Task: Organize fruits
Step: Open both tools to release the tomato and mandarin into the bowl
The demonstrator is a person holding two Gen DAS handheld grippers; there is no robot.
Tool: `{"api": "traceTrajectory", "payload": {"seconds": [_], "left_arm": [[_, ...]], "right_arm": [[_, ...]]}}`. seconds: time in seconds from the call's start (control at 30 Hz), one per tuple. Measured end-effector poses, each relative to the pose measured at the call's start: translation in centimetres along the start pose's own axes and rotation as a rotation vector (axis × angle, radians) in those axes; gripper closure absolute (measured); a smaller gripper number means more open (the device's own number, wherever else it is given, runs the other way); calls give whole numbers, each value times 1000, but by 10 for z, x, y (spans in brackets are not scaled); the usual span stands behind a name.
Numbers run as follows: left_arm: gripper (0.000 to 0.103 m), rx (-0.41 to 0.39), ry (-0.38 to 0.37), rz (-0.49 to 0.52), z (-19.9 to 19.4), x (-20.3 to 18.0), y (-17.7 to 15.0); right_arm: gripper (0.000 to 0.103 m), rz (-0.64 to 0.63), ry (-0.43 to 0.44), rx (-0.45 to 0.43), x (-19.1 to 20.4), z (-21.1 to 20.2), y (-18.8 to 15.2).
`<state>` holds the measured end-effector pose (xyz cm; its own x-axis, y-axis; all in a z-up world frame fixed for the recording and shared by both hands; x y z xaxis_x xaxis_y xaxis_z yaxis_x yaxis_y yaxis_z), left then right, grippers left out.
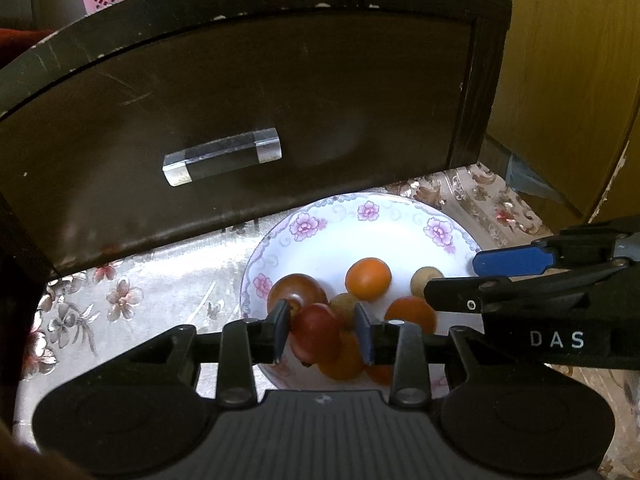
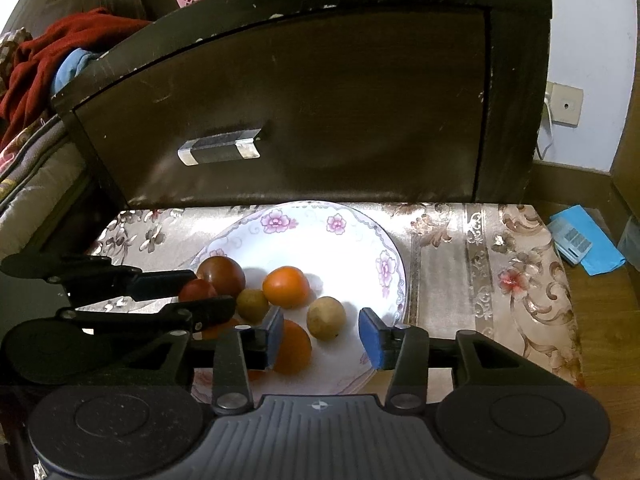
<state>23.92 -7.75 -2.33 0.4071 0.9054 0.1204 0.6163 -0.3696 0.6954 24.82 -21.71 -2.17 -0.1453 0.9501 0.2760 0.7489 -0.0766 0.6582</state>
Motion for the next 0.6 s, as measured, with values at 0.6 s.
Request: {"api": "traceTrajectory", "payload": {"seconds": [0.6], "left_arm": [[54, 17, 92, 27, -26, -6, -28]], "right_arm": [[56, 3, -44, -10, -2, -24, -17]]}}
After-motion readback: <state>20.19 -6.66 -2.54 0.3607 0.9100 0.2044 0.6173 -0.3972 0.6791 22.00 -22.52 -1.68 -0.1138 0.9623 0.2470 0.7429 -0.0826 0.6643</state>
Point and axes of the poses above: each gripper's, at about its wrist camera, not at the fingertips, and z roughly the way its jaws point, x to its left, y to its top, the point moved 3 cm from there along z, roughly the way its jaws point, and after that the axes turned 8 degrees about z, right-handed, at the moved point
